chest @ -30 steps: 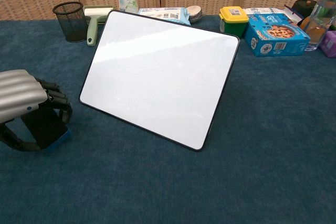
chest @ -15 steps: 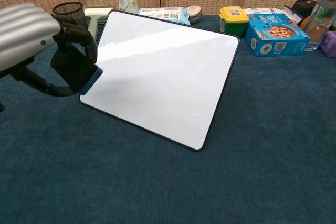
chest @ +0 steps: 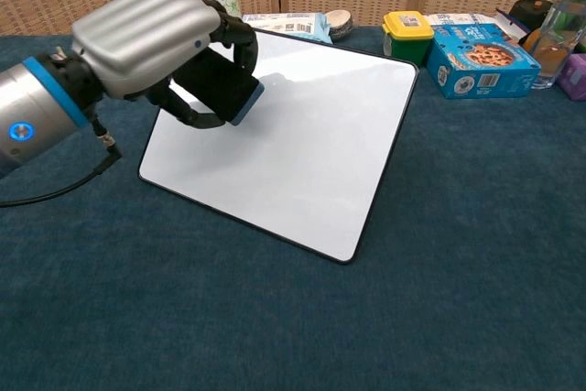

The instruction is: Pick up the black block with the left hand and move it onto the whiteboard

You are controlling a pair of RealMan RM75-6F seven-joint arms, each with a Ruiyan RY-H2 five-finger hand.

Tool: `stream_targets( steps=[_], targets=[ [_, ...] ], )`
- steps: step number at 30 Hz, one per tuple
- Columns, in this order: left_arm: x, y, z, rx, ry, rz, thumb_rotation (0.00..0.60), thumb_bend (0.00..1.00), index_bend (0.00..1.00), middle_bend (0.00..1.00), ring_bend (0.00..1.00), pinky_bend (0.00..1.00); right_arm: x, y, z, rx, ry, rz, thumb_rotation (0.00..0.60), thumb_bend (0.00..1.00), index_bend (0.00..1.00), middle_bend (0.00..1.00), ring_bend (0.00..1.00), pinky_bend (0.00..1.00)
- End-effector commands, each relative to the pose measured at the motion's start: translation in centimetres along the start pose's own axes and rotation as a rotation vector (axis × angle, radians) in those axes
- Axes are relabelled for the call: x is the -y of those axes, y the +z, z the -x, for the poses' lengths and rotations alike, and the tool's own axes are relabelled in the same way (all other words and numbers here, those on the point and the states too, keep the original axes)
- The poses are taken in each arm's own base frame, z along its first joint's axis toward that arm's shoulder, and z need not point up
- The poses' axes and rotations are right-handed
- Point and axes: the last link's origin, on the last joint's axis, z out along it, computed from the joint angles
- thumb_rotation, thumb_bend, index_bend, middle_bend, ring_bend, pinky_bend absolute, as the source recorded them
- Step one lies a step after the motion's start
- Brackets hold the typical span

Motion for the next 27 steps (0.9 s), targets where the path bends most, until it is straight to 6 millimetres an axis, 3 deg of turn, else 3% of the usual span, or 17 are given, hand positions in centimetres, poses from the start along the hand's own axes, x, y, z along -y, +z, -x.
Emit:
stream_targets(
  steps=[1, 10, 14, 18, 21, 27],
  targets=[
    [-0.2, 1.5, 0.4, 0.006, 0.024, -0.007, 0.600, 0.27, 0.53, 0.48, 0.34, 0.47, -0.3, 0.1, -0.2, -0.002, 0.008, 0.008, 0.600, 0.00, 0.05, 0.00, 0.00, 0.00],
    [-0.9, 2.7, 1.5, 0.000, 0.050, -0.030, 0.600, 0.26, 0.53, 0.48, 0.34, 0.46, -0.6, 0.3, -0.2, 0.009, 0.017, 0.012, 0.600, 0.00, 0.05, 0.00, 0.00, 0.00],
    [-1.0, 2.7, 2.1, 0.014, 0.058, -0.035, 0.600, 0.25, 0.51, 0.34, 0.20, 0.37, -0.6, 0.4, -0.1, 0.016, 0.019, 0.010, 0.600, 0.00, 0.05, 0.00, 0.00, 0.00],
    [-1.1, 2.6, 2.4, 0.026, 0.059, -0.037, 0.600, 0.25, 0.20, 0.08, 0.02, 0.25, -0.5, 0.3, -0.1, 0.014, 0.018, 0.007, 0.600, 0.00, 0.05, 0.00, 0.00, 0.00],
    [-1.3, 2.5, 2.3, 0.013, 0.047, -0.035, 0.600, 0.23, 0.02, 0.00, 0.00, 0.19, -0.6, 0.3, -0.2, 0.011, 0.021, 0.010, 0.600, 0.00, 0.05, 0.00, 0.00, 0.00],
    [-1.2, 2.0, 1.9, -0.016, 0.021, -0.028, 0.600, 0.23, 0.00, 0.00, 0.00, 0.17, -0.6, 0.3, -0.2, 0.013, 0.021, 0.010, 0.600, 0.00, 0.05, 0.00, 0.00, 0.00]
  ],
)
